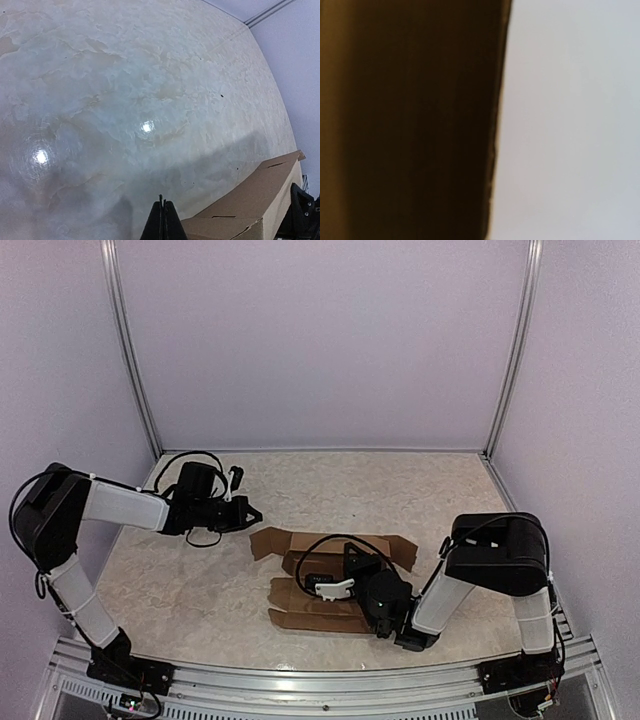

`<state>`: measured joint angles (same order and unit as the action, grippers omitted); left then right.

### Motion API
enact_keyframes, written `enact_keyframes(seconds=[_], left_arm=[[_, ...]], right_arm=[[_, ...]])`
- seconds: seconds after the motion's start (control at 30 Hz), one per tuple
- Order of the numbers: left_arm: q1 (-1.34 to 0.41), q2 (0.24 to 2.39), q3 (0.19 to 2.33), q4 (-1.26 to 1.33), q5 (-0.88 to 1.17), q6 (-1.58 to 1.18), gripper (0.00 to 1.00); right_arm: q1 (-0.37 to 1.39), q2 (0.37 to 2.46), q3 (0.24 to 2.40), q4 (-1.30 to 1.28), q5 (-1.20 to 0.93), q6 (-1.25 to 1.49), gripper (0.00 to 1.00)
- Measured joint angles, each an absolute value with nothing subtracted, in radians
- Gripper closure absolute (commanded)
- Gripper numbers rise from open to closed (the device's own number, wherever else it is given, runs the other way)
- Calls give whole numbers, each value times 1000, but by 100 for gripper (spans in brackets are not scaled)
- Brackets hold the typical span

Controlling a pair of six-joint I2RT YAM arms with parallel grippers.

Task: Fold the paper box

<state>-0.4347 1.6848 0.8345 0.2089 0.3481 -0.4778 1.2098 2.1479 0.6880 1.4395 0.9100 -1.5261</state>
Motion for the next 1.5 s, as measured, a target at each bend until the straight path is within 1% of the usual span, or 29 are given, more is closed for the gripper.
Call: enact_keyframes(seconds=[0.27,0.6,0.83,1.23,1.5], left_arm=[[-475,1750,871,236,439,-461,100],[-530,1750,857,263,464,-463,100],[-531,1739,807,249,454,-464,100],[-533,1685,802,103,357,-462,100],[-544,1673,795,62,340,-462,100]], right_arm=[[1211,2148,686,1442,912,-1505,100],[1211,2148,693,1441,929,-1470,100],[1211,2151,710,1428,948,-1449,100],[1211,2162,722,1427,966,-1426,100],[1211,2162,722,1427,967,-1419,100]])
